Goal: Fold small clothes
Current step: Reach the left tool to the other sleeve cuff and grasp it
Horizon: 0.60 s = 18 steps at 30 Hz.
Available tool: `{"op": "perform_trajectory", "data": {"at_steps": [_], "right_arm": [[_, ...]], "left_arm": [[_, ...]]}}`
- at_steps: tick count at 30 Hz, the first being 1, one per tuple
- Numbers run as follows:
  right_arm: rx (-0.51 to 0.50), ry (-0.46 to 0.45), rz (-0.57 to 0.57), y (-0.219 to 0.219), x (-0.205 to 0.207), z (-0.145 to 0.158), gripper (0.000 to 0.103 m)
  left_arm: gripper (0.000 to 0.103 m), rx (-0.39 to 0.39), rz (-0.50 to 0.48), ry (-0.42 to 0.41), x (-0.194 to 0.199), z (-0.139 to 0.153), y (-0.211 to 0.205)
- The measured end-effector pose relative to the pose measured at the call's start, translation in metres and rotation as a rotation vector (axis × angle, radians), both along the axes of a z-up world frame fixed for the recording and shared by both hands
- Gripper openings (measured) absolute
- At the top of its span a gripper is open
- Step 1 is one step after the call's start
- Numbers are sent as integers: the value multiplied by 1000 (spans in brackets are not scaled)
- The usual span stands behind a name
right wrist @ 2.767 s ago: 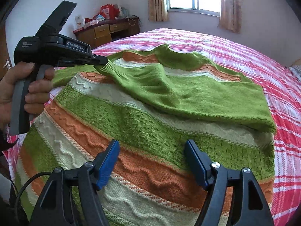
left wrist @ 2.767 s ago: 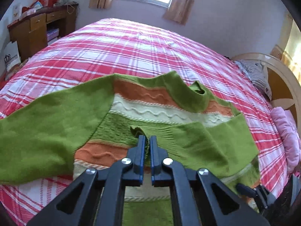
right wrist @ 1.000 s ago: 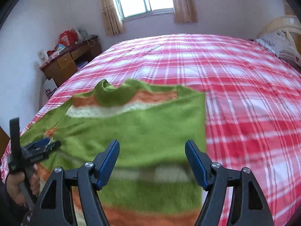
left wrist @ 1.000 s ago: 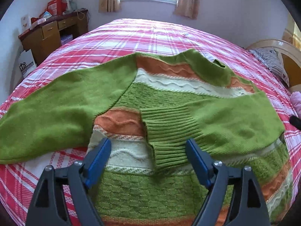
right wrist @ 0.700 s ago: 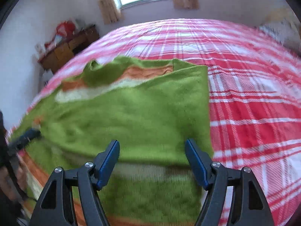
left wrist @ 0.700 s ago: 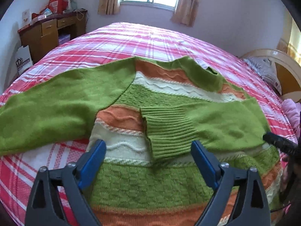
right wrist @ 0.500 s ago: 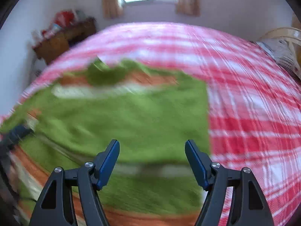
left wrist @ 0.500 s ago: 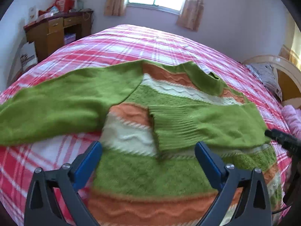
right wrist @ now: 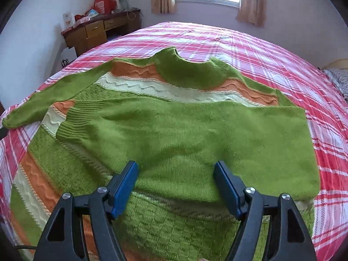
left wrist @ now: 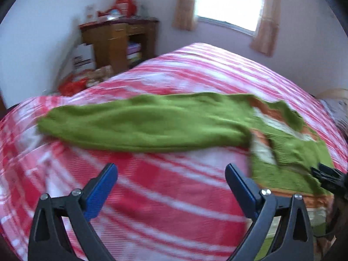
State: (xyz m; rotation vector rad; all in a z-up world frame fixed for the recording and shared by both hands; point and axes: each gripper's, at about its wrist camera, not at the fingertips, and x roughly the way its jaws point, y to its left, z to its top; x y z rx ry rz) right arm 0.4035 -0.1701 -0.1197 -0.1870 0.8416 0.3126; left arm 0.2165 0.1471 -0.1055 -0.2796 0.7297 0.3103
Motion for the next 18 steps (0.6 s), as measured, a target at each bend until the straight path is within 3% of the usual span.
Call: {"op": "perform_trajectory", "data": {"at_steps": [2,6,11,14,18], "right_arm": [[-18,0,-2,3,-1,0,73],[-51,-25,-7,12,-11,-1,73],[1,-26,-9,5,-12,0,73],[-4,-35,-11,6,-14,0,73],[0,-40,-11,6,-14,0,73]], "left_arm": [[101,-1,68,28,-8,-4,22],[101,-88,163,21,-25,-6,58],[98,-285,241,-37,-37,-8,96],[84,-432,291,-92,-40,-13,117],[78,-533,353,-157,-39,-18,136]]}}
